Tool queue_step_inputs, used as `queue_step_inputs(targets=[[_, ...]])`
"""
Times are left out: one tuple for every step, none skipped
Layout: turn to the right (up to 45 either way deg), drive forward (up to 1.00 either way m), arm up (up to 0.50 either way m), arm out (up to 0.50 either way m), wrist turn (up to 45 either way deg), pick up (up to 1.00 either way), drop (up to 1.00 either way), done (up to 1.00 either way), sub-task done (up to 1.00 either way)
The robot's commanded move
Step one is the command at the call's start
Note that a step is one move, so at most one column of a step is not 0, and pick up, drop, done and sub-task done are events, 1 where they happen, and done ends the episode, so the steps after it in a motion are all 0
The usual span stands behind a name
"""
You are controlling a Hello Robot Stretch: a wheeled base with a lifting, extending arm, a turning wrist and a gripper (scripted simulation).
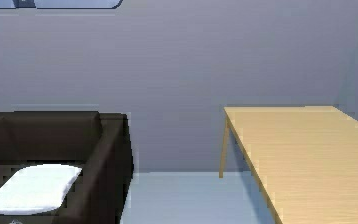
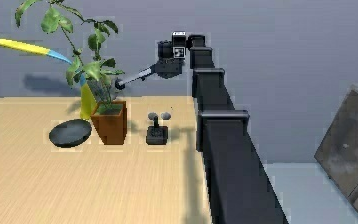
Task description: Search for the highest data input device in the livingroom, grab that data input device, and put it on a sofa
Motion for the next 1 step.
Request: queue_step_inputs(targets=[[0.0, 0.0, 0.0, 0.0, 33.0, 0.0, 0.0, 0.0, 0.0]])
